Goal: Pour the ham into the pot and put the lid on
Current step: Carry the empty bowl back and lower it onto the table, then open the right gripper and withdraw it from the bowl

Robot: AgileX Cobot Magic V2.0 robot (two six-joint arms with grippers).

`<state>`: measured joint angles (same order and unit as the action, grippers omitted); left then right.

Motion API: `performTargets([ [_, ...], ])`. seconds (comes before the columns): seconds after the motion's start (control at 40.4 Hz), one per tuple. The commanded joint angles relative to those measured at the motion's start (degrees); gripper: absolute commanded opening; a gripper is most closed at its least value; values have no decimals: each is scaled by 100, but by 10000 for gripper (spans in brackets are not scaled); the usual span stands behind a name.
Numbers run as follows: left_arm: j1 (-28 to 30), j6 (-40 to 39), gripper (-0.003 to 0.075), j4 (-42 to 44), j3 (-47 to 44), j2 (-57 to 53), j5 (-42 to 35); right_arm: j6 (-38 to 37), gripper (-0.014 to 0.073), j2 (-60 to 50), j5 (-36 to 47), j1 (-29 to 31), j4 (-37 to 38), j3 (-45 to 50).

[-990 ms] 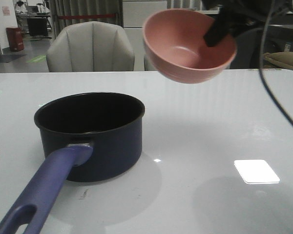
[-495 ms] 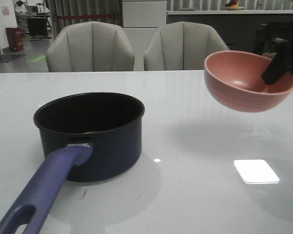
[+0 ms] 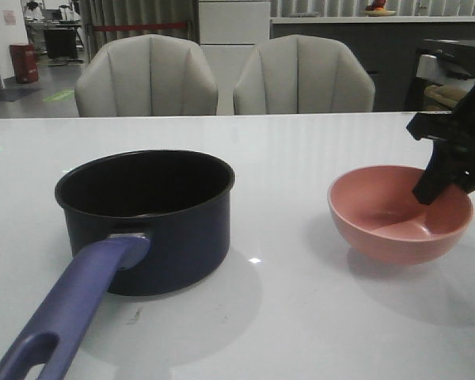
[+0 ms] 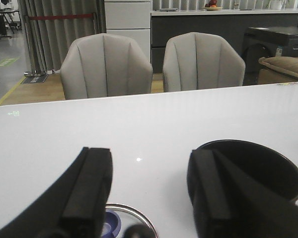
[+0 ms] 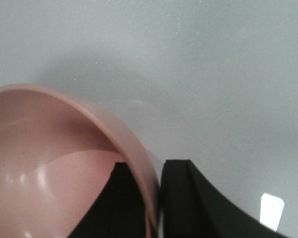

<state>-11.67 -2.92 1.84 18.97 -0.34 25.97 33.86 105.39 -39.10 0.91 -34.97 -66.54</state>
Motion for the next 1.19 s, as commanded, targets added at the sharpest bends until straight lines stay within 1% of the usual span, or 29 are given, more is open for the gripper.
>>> performTargets([
  [0.0, -48, -12, 382, -5, 140, -74, -455, 20, 283, -208, 107, 41, -119, -177],
  [0.148, -48, -12, 382, -5, 140, -74, -455, 20, 377, -212, 145, 41, -114, -199],
  [0.223, -48, -12, 382, -5, 140, -74, -455, 20, 405, -240, 86, 47, -18, -326],
  [0.322, -48, -12, 382, -5, 140, -74, -455, 20, 403, -423, -150, 46, 32, -474],
  [0.47, -48, -12, 382, -5, 140, -74, -455, 68, 403, -1036, -377, 46, 228, -466],
  [0.569, -48, -12, 382, -5, 140, -74, -455, 75, 403, -1494, -282, 25, 291, -289],
  [0.693, -48, -12, 382, -5, 140, -74, -455, 76, 403, -2132, 141, -18, 291, 186],
  [0.841, -48, -12, 382, -5, 140, -74, -467, 76, 403, -3036, 1050, -239, 247, 982],
  [1.039, -48, -12, 382, -5, 140, -74, -479, 76, 403, -4293, 2157, -914, 157, 2021],
  [1.163, -48, -12, 382, -5, 140, -74, -469, 76, 403, -5160, 2642, -1310, 157, 2644],
])
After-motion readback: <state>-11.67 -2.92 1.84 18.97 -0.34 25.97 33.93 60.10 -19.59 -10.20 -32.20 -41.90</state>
